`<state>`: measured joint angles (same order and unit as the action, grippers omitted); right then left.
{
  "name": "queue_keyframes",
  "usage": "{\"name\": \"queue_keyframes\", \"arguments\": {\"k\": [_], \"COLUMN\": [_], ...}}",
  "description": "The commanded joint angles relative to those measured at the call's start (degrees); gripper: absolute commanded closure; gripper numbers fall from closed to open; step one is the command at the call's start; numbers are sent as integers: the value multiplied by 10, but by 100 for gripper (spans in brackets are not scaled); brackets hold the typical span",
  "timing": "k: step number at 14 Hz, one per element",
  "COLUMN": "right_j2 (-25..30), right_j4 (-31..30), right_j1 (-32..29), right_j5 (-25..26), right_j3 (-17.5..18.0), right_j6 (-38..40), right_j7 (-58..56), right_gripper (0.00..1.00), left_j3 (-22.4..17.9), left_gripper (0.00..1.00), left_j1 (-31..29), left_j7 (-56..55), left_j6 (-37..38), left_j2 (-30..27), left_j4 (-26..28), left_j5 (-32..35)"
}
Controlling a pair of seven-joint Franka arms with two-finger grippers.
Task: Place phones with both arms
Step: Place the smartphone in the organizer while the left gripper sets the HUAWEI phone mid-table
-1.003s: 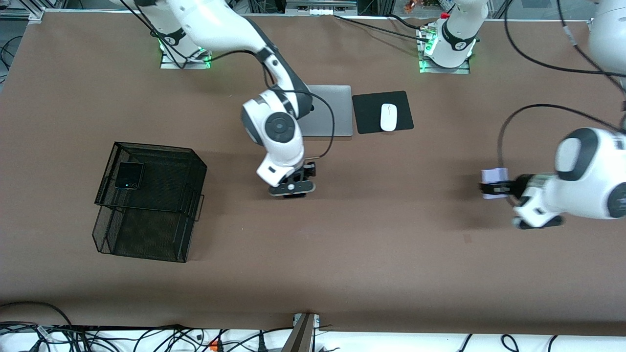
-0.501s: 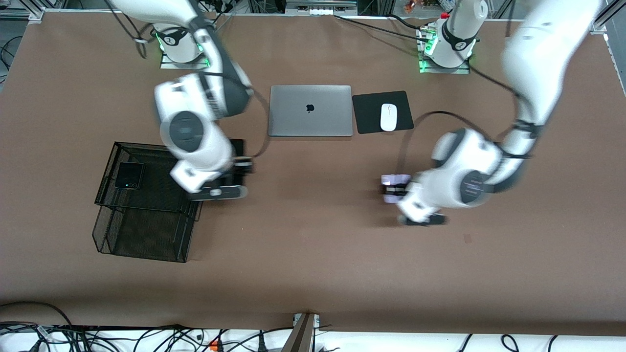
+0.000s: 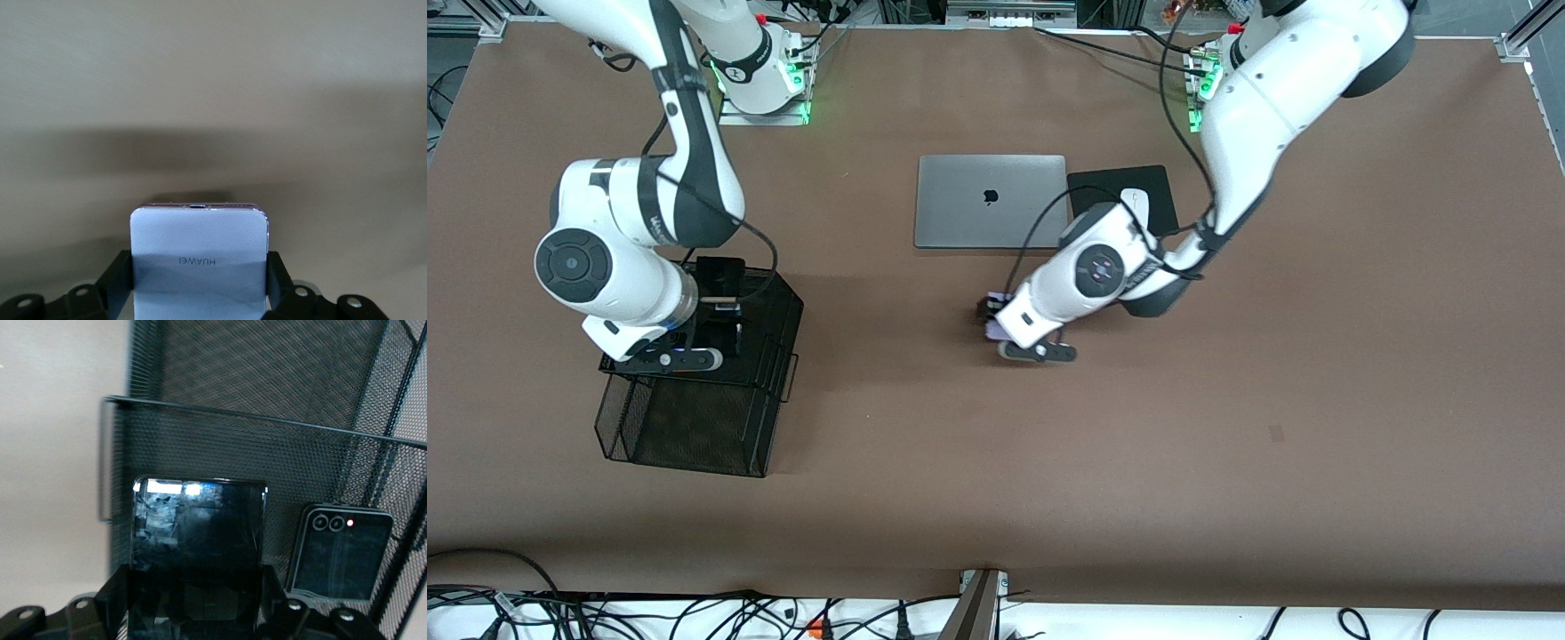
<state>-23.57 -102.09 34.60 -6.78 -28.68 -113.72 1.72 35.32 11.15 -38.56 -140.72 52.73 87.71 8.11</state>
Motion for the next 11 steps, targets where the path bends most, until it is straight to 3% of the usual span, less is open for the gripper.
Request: {"name": "queue_keyframes", "arguments": {"k": [1, 2, 3, 4, 7, 11], "right_j2": [5, 4, 4, 4, 12, 14], "right_j4": [-35, -33, -30, -28, -8, 120], "right_j1": [-2, -3, -5, -6, -6, -4], "right_j5": [-22, -29, -32, -33, -37, -30], "right_j3": [2, 2, 2, 2, 1, -4], "right_j6": [-36, -35, -34, -33, -13, 141], "right_j7": [-15, -15, -14, -14, -18, -9], "right_gripper": [100, 100, 54, 1, 0, 0], "left_j3": [-5, -5, -6, -6, -6, -6], "left_gripper": [0, 0, 0, 0, 0, 0], "left_j1": [24, 16, 7, -8, -84, -180], "left_j7": [0, -2, -4, -4, 8, 107], "left_j6": [-9, 0, 10, 37, 209, 379], "left_j2": [-3, -8, -24, -43, -133, -218], "left_j4": [-8, -7, 3, 5, -6, -28], "left_j5": [-4, -3, -3, -3, 8, 37]}}
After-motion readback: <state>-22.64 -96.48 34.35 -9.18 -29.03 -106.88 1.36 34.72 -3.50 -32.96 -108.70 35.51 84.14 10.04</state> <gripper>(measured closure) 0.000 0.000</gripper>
